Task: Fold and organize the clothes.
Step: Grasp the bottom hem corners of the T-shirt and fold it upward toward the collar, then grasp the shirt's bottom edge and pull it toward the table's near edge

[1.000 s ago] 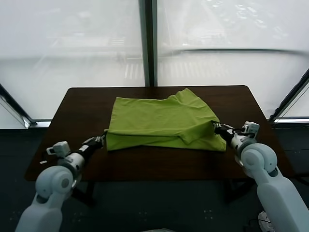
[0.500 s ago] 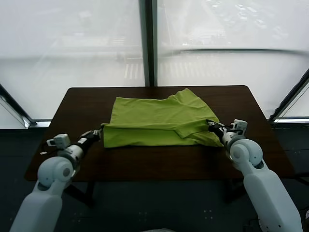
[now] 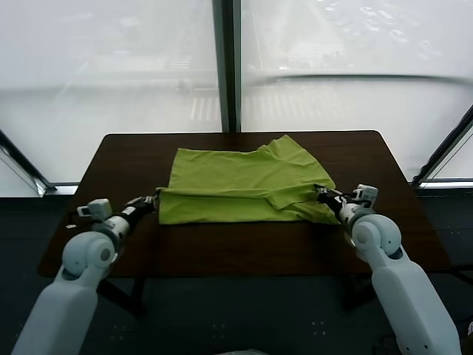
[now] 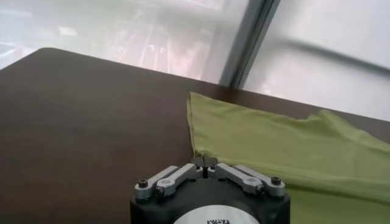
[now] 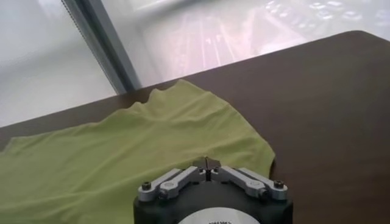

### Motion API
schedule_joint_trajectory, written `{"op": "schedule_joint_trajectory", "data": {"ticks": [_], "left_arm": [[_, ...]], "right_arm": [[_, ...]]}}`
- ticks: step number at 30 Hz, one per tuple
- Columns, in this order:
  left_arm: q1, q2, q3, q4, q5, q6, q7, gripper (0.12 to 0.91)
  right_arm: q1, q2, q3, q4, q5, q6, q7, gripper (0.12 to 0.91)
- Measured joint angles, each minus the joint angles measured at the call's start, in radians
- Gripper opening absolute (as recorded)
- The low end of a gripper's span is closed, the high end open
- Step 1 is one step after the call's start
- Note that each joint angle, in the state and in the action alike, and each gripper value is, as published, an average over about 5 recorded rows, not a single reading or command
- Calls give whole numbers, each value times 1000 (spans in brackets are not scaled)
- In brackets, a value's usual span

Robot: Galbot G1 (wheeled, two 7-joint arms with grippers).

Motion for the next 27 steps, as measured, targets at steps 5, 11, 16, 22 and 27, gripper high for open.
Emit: {"op": "schedule_joint_trajectory", "data": {"ticks": [5, 11, 16, 22, 27], "left_arm": [[7, -3, -3, -9, 9, 0, 1, 834], [37, -8, -23, -47, 9, 18, -11, 906], [99, -27, -39, -109, 10, 39, -16, 907], [176, -69, -43, -167, 33, 43, -15, 907], [214, -92, -56, -186, 37, 42, -13, 907]], "right_arm": [[-64, -66, 24, 73, 1, -19, -13, 852], [-180, -174, 82, 163, 0, -40, -36, 906], [-230, -230, 101, 196, -7, -76, -45, 907], [-245, -254, 95, 204, -28, -104, -52, 907], [-257, -258, 86, 205, -42, -112, -62, 907]]}}
